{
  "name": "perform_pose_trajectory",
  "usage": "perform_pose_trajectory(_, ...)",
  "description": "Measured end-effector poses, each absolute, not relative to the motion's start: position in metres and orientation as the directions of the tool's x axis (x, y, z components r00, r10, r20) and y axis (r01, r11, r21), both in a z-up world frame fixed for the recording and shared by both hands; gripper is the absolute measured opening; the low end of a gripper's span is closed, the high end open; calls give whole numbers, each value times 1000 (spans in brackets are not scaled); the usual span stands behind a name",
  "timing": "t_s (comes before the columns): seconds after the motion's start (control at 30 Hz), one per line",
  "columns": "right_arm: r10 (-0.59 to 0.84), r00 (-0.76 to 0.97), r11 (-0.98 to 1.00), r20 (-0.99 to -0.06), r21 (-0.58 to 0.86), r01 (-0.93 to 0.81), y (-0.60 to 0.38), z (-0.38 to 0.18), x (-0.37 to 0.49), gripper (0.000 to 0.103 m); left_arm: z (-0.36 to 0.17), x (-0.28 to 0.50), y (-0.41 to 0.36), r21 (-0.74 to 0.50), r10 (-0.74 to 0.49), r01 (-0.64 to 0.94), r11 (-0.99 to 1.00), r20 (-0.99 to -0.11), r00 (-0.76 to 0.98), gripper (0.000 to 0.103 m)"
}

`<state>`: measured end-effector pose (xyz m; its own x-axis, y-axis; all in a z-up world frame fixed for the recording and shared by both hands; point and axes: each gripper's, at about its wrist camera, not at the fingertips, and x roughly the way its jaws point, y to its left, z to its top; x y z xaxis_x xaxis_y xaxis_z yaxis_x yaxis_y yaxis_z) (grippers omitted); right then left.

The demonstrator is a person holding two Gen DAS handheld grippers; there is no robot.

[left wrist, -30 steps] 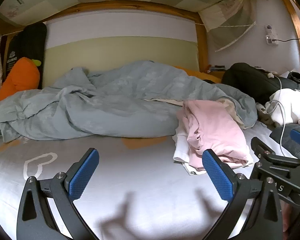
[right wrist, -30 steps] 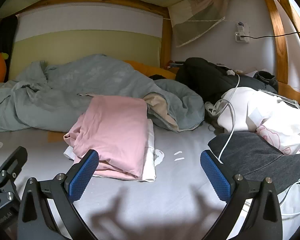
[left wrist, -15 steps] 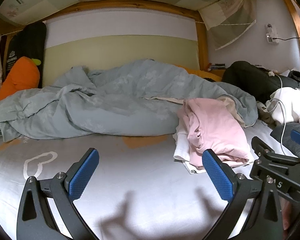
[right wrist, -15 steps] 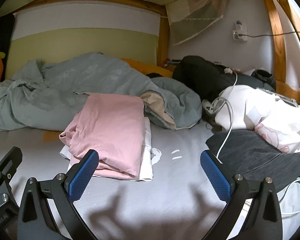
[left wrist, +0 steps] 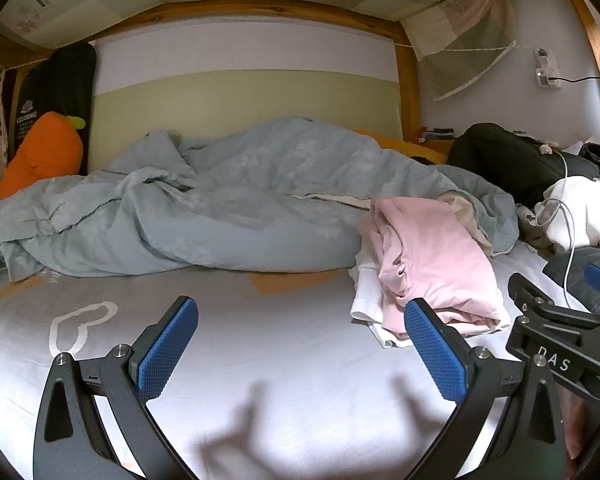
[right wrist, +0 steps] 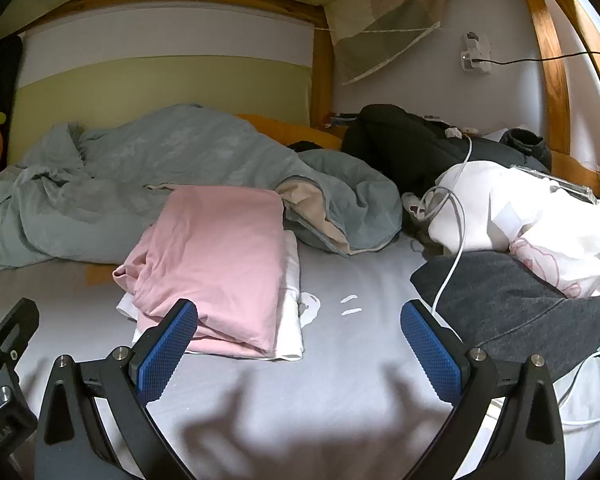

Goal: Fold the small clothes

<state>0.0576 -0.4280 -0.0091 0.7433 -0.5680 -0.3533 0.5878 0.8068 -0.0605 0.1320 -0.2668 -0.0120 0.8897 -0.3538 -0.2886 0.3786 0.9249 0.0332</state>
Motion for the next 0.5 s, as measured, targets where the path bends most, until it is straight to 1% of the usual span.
perform_pose_trajectory(0.5, -567, 744, 809, -352, -68, 584, -429, -9, 60, 102, -12, 132, -266, 31, -355, 379, 925, -290, 889, 103)
